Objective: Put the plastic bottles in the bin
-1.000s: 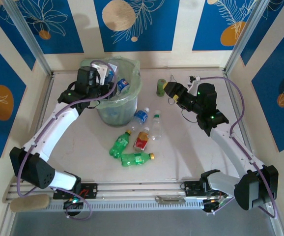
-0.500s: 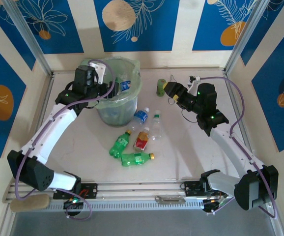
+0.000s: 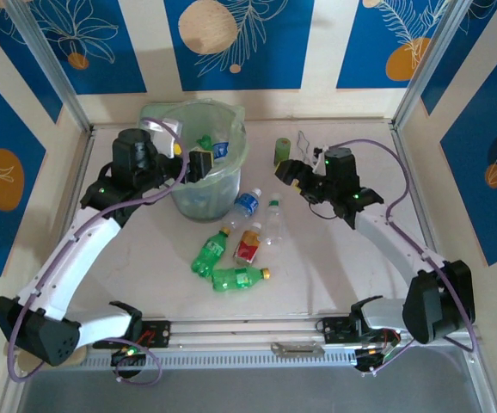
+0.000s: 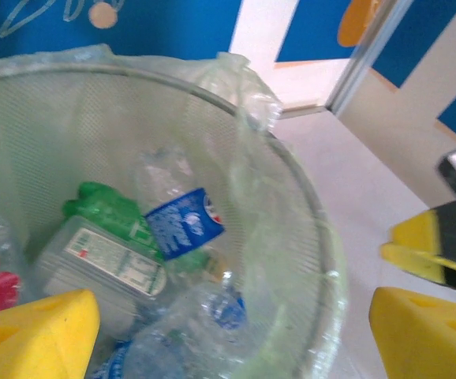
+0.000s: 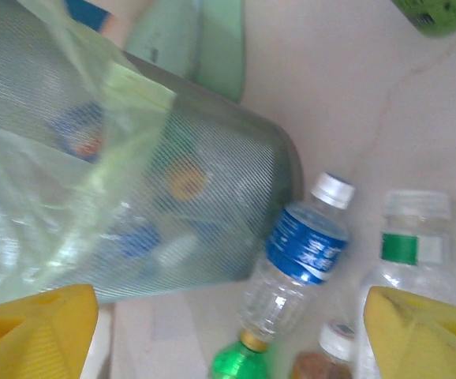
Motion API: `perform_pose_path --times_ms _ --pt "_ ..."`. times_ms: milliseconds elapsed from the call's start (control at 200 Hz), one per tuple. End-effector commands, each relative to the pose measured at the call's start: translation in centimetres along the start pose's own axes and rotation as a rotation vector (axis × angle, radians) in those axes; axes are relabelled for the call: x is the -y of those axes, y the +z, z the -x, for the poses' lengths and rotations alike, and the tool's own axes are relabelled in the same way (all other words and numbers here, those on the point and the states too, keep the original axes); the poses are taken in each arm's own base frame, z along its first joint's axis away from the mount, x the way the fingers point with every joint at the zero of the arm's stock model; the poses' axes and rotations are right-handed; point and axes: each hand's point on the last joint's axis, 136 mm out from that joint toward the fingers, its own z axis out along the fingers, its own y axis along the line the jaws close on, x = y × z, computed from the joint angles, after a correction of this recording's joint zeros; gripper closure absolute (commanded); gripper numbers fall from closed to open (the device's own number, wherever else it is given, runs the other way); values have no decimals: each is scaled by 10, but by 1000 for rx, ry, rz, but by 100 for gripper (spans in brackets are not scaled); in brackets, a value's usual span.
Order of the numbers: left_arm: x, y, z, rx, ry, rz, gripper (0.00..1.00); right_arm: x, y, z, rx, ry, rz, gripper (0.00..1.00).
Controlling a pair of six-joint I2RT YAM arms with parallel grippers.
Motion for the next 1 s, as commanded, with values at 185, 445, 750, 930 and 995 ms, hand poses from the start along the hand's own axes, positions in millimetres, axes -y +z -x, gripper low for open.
perform_pose_path --times_ms 185,445,750,930,995 --pt "38 4 -7 8 26 -113 0 46 32 -39 -248 -46 -210 12" --pt "49 16 -20 -22 17 -152 0 69 57 -55 -318 -100 -337 11" --pt "45 12 -27 -10 32 -132 0 87 84 -75 -374 -150 -458 11" --pt "39 6 -23 23 43 -95 0 102 93 -82 -401 -175 -526 16" --pt "37 4 -22 37 44 -84 0 107 96 -86 -412 -181 -544 17"
